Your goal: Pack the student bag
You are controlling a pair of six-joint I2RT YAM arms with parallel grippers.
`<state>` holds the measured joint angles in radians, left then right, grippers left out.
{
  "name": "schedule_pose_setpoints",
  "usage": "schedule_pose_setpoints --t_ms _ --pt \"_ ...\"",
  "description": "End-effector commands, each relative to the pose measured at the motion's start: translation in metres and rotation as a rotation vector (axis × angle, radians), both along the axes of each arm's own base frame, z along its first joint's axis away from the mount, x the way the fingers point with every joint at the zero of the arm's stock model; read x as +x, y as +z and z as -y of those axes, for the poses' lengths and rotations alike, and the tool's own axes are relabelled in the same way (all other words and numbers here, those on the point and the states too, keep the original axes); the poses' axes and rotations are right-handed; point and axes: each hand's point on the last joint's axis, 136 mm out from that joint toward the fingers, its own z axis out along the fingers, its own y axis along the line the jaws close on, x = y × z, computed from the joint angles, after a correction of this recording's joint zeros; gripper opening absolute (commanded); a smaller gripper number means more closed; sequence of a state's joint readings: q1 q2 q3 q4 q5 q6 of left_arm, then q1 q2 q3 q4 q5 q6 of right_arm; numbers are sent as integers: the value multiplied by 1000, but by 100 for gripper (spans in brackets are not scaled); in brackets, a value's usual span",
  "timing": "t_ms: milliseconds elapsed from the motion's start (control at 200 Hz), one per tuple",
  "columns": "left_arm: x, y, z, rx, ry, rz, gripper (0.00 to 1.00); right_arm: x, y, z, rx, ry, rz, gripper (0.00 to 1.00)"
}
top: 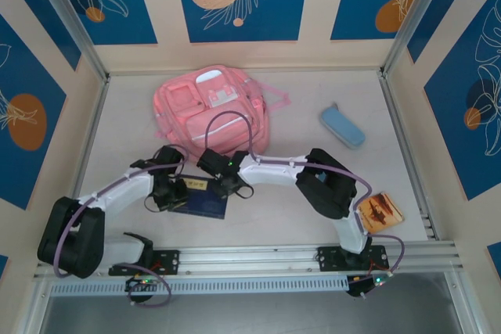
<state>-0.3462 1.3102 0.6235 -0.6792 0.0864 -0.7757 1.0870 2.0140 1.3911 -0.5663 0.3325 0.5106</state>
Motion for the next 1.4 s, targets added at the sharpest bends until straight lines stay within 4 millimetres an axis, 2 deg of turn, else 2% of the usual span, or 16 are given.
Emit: schedule_pose_setpoints --t_ms 0,65,135,235,350,510,690,910,1095,1255,1395 --pt "33 -17 -11 54 -10 87 9 -63 -31 15 -54 115 -191 21" --pt "41 -15 -11 51 -15 98 10 -73 -23 5 7 150 -215 21" --pt "50 -9 -12 42 -15 115 12 -72 -7 -5 85 152 -221 23" --pt "56 9 -9 15 -12 153 21 -51 22 -13 180 79 -185 27" --pt "47 27 -14 22 11 175 34 -19 39 -10 223 -25 -123 42" --pt "21 31 -21 20 52 142 50 6 27 -13 135 -57 -83 47" --pt "1 20 -8 -86 98 99 58 17 10 -22 77 -56 -73 47" --pt "-5 9 3 -154 114 71 59 27 -4 -19 11 -88 -44 43" --pt "0 4 16 -226 102 57 56 20 -14 -20 15 -83 -89 41" --pt "2 5 18 -230 99 61 49 13 -19 -21 40 -80 -139 36" --pt "3 5 22 -251 89 56 49 7 -22 -25 63 -58 -181 36"
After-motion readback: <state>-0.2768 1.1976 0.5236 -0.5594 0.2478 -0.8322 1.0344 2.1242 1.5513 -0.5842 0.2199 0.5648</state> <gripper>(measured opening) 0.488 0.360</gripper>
